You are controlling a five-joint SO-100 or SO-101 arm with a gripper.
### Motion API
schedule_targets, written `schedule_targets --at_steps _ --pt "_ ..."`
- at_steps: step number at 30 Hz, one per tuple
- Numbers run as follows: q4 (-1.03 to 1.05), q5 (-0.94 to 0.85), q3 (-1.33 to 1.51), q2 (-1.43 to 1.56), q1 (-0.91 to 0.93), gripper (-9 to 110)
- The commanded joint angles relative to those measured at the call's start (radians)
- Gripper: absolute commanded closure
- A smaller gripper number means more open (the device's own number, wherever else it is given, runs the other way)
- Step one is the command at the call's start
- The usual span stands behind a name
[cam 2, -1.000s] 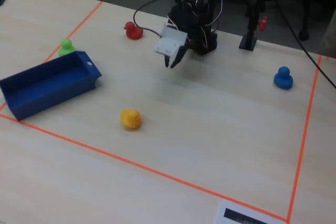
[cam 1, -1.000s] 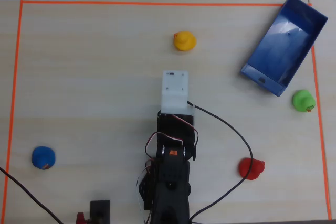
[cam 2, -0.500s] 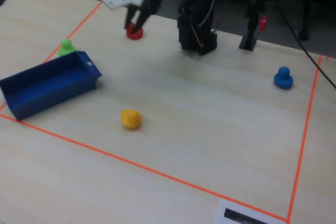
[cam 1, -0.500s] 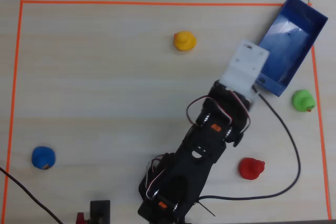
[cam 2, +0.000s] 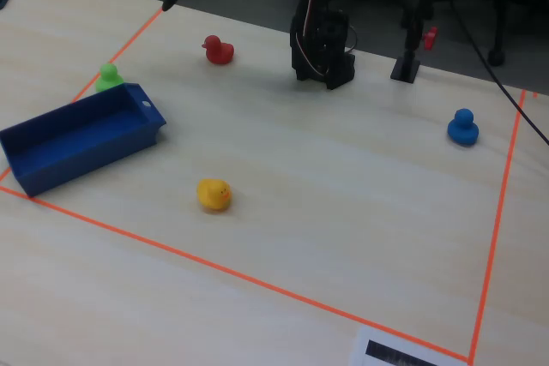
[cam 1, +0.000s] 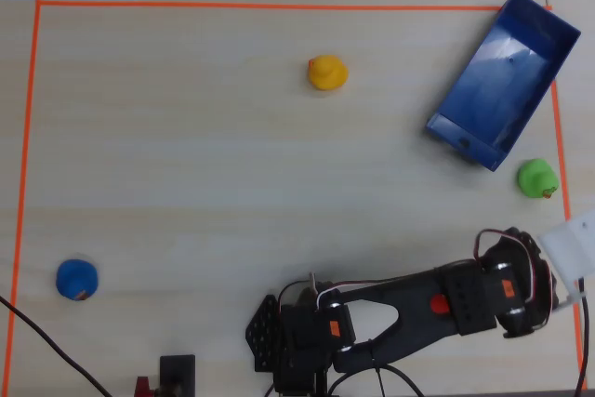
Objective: Grasp red duck and put it into box.
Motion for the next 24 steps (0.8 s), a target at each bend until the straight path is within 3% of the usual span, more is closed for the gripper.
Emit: schedule_targets --at_steps 1,4,11,24 --pt "0.055 0.002 0.021 0.006 0.115 70" --pt "0.074 -0.002 0.146 0.049 0.158 67" --pt "-0.132 -0.028 0.525 0.158 0.207 62" --pt "-0.250 -0.002 0.540 0.020 0.186 61"
